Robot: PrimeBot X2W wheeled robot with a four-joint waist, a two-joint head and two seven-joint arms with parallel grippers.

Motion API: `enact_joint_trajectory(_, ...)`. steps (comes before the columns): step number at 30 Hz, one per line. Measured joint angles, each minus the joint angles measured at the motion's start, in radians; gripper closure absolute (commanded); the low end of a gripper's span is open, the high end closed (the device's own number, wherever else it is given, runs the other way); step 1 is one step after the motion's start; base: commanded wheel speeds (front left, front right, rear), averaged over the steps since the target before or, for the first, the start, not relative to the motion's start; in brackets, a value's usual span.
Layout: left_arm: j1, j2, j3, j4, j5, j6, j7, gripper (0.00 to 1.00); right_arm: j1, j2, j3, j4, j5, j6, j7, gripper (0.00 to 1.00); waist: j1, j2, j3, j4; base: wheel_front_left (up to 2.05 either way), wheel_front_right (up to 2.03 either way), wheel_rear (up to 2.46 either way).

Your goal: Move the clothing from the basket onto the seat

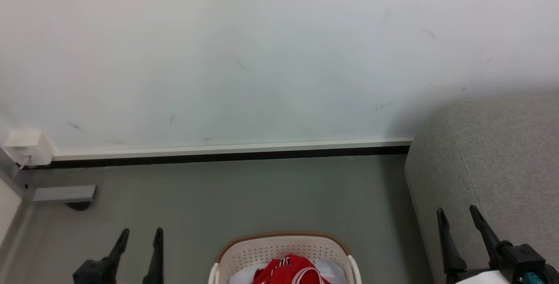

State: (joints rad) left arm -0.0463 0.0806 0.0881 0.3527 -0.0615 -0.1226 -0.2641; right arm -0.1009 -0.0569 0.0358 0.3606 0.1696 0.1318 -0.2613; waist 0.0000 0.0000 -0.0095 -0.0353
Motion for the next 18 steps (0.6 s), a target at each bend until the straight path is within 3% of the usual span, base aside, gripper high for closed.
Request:
enact_joint_trajectory(9, -0.066, 0.012, -0.072, 0.055, 0.000, -0.005, 0.000, 0.00, -0.021, 0.005, 0.027, -0.069, 0.016, 0.000, 0.000, 0.00, 0.0000, 0.0000, 0.027, -0.088, 0.00, 0.00, 0.00)
enact_joint_trajectory(18, -0.204, 0.070, -0.278, 0.243, -0.052, -0.006, 0.029, 0.00, -0.044, 0.006, 0.039, -0.121, 0.016, 0.000, 0.000, 0.00, 0.0001, 0.0000, 0.117, -0.180, 0.00, 0.00, 0.00)
